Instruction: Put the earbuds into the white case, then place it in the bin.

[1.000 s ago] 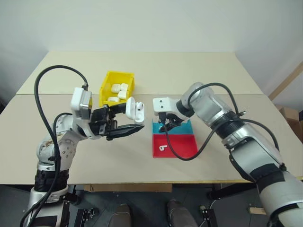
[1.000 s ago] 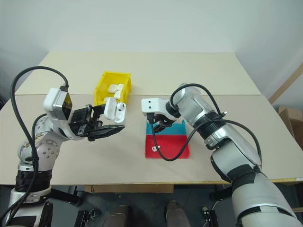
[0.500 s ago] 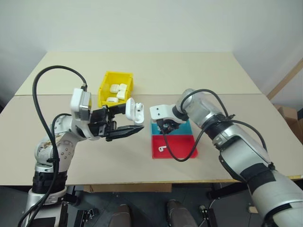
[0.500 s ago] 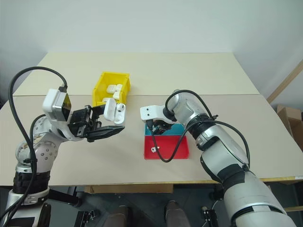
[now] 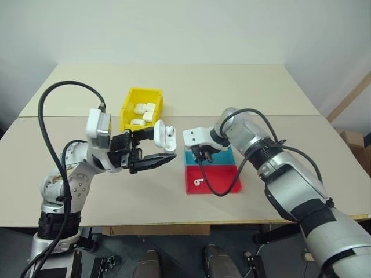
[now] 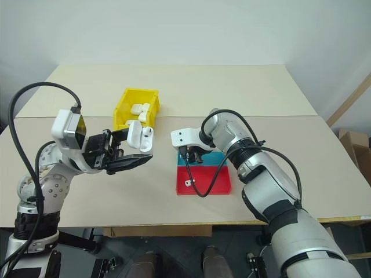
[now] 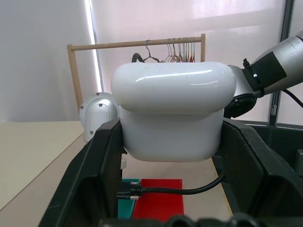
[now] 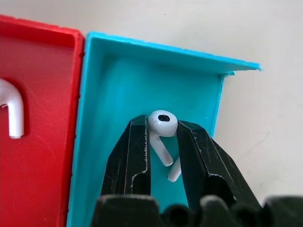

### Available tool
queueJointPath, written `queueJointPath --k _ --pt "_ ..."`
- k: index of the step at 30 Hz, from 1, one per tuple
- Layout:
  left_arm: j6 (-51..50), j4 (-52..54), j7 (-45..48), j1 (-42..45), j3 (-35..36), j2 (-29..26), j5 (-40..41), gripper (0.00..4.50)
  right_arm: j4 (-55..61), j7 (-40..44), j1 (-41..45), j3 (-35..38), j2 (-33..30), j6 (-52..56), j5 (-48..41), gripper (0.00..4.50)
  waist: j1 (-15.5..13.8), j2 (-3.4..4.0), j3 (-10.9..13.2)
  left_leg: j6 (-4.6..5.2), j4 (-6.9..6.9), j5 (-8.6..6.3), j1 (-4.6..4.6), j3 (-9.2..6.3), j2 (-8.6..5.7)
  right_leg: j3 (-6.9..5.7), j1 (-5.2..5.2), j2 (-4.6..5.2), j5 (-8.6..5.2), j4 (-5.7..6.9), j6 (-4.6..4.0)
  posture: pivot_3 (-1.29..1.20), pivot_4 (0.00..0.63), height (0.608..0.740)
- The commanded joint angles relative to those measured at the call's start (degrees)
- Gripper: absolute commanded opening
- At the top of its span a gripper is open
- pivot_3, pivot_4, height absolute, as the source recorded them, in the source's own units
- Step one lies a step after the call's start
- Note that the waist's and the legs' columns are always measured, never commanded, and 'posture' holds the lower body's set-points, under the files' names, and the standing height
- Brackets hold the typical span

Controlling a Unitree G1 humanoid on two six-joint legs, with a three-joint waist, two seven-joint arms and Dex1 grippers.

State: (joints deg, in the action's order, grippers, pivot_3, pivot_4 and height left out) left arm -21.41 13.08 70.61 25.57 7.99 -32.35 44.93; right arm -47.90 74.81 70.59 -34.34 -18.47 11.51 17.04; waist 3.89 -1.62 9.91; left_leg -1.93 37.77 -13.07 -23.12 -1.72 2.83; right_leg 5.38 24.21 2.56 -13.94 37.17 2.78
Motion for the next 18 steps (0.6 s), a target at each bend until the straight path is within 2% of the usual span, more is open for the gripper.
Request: queueJointPath --k 1,7,10,12,14,16,18 --pt "0.32 0.87 0.43 1.32 1.01 -0.54 1.47 2.76 5.26 1.61 -0.71 5.19 -1.85 5.59 -3.26 0.66 -0.06 0.00 0.00 0.00 0.00 0.00 -0.03 0.00 0.00 0.00 0.02 0.00 0.00 0.00 0.00 0.00 0.150 0.740" --pt "-1.45 -1.71 0.66 3.19 1.99 -0.17 4.11 2.76 38.10 1.77 -11.25 27.24 -8.98 39.40 -22.11 0.66 -1.18 0.06 0.05 0.00 0.01 0.00 -0.18 -0.08 0.00 -0.07 0.08 0.02 0.00 -0.04 0.00 0.00 0.150 0.740" --pt "-1.88 -2.89 1.17 4.18 1.66 0.29 4.59 2.76 52.96 -1.65 -17.67 39.35 -8.97 52.16 -32.57 0.66 -1.43 0.05 0.04 0.00 0.00 0.00 -0.09 -0.08 0.00 -0.08 0.01 0.00 -0.01 -0.06 0.01 0.00 0.150 0.740" --pt "-1.73 -3.73 1.39 4.97 1.10 0.87 4.23 2.76 60.98 -6.61 -21.22 48.28 -5.31 56.21 -38.69 0.66 -1.47 0.05 0.04 0.00 0.01 0.00 -0.07 -0.10 -0.01 -0.10 -0.05 0.00 -0.01 -0.06 0.01 0.00 0.150 0.740" --pt "-1.67 -4.29 1.49 5.48 0.68 1.28 3.98 2.76 65.46 -12.10 -22.57 53.98 -1.59 59.19 -42.46 0.66 -1.17 0.06 0.04 0.00 0.02 0.00 -0.05 -0.08 -0.01 -0.07 -0.04 -0.01 0.00 -0.03 0.01 0.00 0.150 0.740" --pt "-1.69 -4.93 1.88 6.28 -0.47 2.04 3.45 2.76 71.97 -19.59 -23.55 60.59 5.97 59.52 -47.61 0.66 -1.02 0.06 0.04 0.00 0.01 0.00 -0.01 -0.06 -0.01 -0.03 -0.03 -0.04 0.01 0.01 0.00 0.00 0.150 0.740" --pt "-1.48 -5.67 2.39 7.00 -1.23 2.51 2.98 2.76 76.69 -24.83 -23.72 63.54 10.60 59.60 -51.55 0.66 -1.02 0.08 0.04 0.00 -0.03 0.00 -0.03 -0.11 0.01 -0.06 0.01 -0.07 0.01 0.03 0.00 0.00 0.150 0.740"
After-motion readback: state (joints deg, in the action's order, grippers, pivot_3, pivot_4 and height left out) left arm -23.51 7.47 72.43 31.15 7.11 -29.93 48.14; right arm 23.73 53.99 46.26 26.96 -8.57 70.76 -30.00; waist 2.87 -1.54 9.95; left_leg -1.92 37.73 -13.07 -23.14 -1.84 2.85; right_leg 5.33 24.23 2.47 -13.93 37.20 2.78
